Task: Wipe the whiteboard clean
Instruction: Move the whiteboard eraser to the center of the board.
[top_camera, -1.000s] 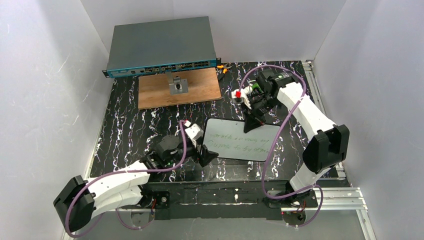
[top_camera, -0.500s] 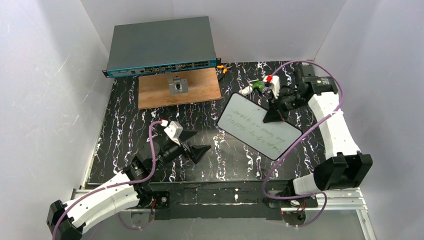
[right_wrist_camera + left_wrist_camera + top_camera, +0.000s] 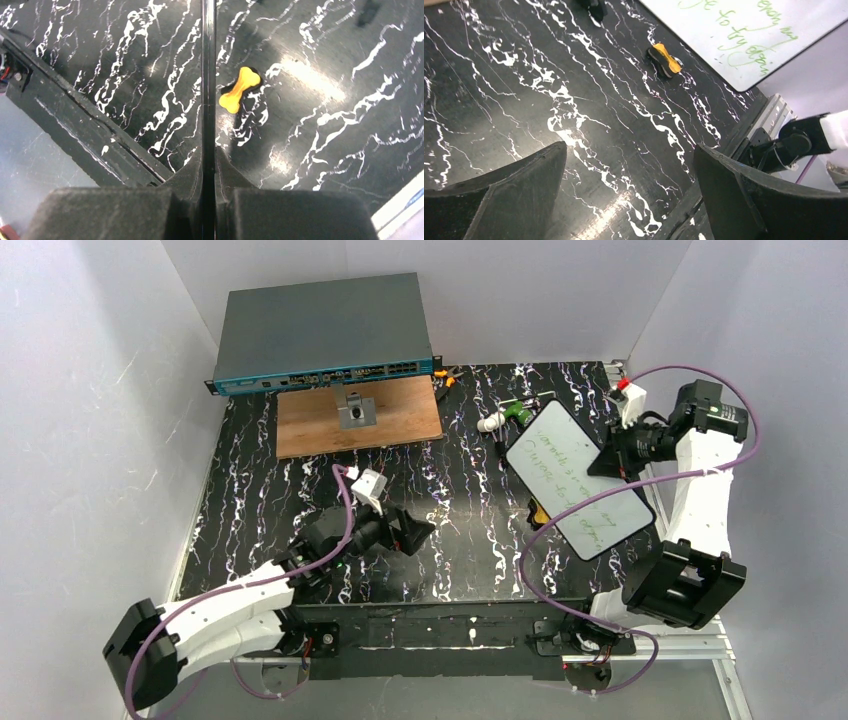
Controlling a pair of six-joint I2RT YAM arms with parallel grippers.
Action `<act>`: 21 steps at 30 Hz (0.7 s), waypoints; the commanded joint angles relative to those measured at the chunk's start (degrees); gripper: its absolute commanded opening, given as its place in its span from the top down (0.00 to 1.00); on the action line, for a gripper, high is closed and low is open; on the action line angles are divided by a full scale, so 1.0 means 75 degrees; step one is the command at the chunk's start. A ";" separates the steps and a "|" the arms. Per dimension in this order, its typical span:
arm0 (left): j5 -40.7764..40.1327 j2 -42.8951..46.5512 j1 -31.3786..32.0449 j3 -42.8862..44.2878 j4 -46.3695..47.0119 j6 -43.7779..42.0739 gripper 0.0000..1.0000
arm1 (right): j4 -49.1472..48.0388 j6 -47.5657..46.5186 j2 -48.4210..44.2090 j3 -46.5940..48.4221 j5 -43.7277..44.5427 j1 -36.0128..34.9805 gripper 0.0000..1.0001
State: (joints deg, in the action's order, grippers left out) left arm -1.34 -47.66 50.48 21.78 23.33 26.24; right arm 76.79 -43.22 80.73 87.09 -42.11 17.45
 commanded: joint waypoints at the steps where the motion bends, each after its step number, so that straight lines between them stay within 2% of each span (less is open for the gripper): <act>1: -0.0197 -0.0981 0.0033 0.0764 0.0118 0.0885 0.02 | 0.0288 0.0101 0.0123 0.0325 0.0030 0.0541 0.99; 8: 0.0153 -0.2880 0.0084 0.2173 -0.0589 0.1309 0.02 | -0.0165 0.0460 0.0418 0.0170 0.0739 0.0810 0.99; 14: 0.0082 -0.3414 0.0143 0.2205 -0.0533 0.1407 0.02 | -0.0823 0.0904 0.0524 -0.0230 0.1225 0.0900 0.99; 21: 0.0102 -0.3827 0.0141 0.2243 -0.0570 0.1454 0.10 | -0.1216 0.1119 0.0810 -0.0586 0.1313 0.0918 0.99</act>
State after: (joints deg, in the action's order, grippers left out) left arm -0.91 -75.53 51.24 37.23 19.38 36.29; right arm 70.74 -37.04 86.04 83.53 -30.98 24.01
